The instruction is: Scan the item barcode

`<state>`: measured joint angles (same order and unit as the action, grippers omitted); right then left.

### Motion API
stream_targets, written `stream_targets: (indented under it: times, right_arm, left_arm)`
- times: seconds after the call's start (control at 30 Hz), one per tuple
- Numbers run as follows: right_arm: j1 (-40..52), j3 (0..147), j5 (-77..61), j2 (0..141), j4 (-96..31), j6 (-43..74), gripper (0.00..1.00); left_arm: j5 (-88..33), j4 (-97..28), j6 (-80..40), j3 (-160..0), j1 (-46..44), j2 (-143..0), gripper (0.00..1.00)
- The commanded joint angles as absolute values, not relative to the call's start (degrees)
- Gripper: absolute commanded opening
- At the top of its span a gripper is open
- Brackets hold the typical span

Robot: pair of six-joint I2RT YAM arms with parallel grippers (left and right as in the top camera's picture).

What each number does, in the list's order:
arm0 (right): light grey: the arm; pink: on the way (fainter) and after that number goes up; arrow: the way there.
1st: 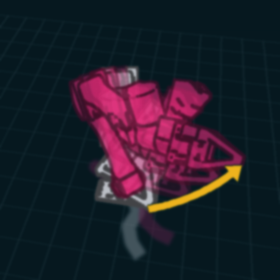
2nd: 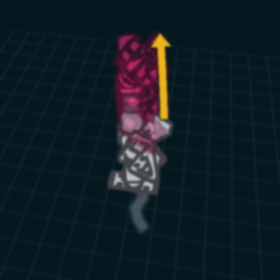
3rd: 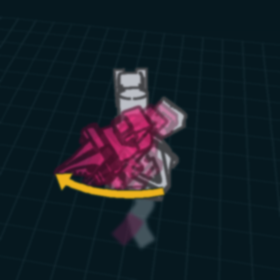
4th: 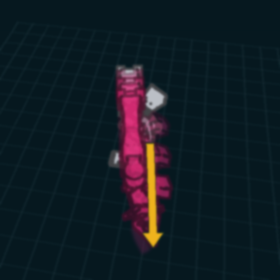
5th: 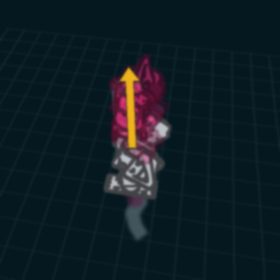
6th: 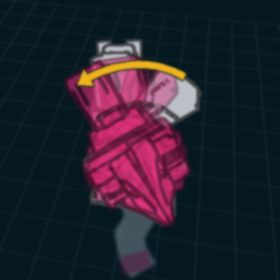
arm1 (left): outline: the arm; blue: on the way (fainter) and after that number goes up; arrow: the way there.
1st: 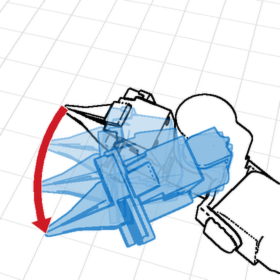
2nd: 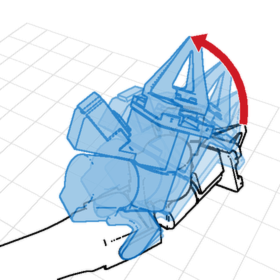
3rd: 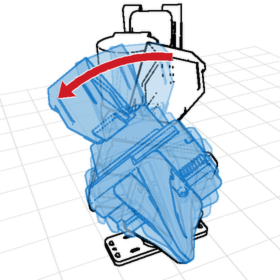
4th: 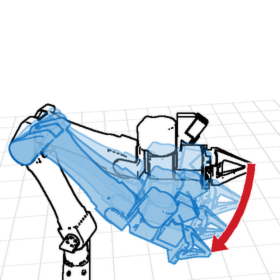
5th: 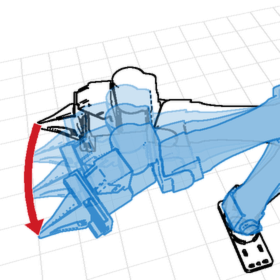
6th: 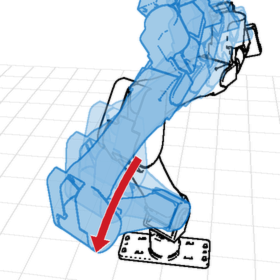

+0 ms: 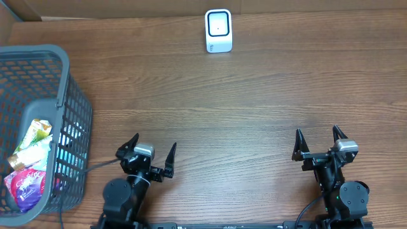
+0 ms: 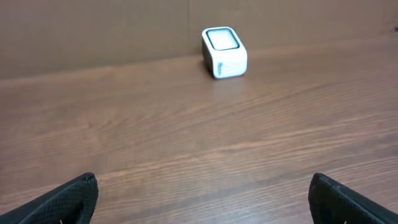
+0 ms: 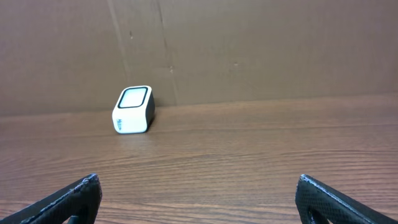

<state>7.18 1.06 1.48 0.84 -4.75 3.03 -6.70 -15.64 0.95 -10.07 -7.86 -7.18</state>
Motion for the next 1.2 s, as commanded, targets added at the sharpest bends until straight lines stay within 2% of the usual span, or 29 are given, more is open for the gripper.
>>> stream_targets:
  times: [0.0,0.1,0.2,0.33,0.43,0.7,0.9,1.0,1.17]
  right_arm:
    - [7.49,0.45,1.23,0.16,-4.6,3.44,1.0]
    - [7.49,0.45,1.23,0.16,-4.6,3.44,1.0]
    - [7.49,0.45,1.23,0.16,-4.6,3.44,1.0]
    - [7.49,0.45,1.23,0.16,-4.6,3.44,1.0]
    - [7.49,0.45,1.23,0.16,-4.6,3.44,1.0]
    - [7.49,0.45,1.23,0.16,-4.6,3.44,1.0]
    - [7.49,0.45,1.23,0.16,-4.6,3.44,1.0]
    - [7.49,0.45,1.23,0.16,-4.6,3.44,1.0]
    - [7.49,0.45,1.23,0.16,-4.6,3.44,1.0]
  left_arm:
    - [-7.35,-15.97,-0.27,-21.74,-7.92,-13.06,1.0]
    - [-5.37,-19.94,-3.53,-31.83,-7.9,-20.95,1.0]
    - [-4.25,-29.89,-8.23,-44.8,-7.9,-31.07,1.0]
    - [-12.32,-43.35,-5.98,-59.51,-7.94,-42.54,1.0]
    - [-16.14,-50.46,-5.93,-64.03,-7.94,-48.49,1.0]
    - [-14.26,-54.13,-12.6,-67.37,-7.79,-58.59,1.0]
    - [-11.31,-57.98,-13.04,-86.35,-5.89,-62.28,1.0]
    - [-3.38,-62.04,-16.45,-99.0,-2.96,-63.77,1.0]
    - [20.62,-71.13,-21.82,-112.99,4.14,-65.58,1.0]
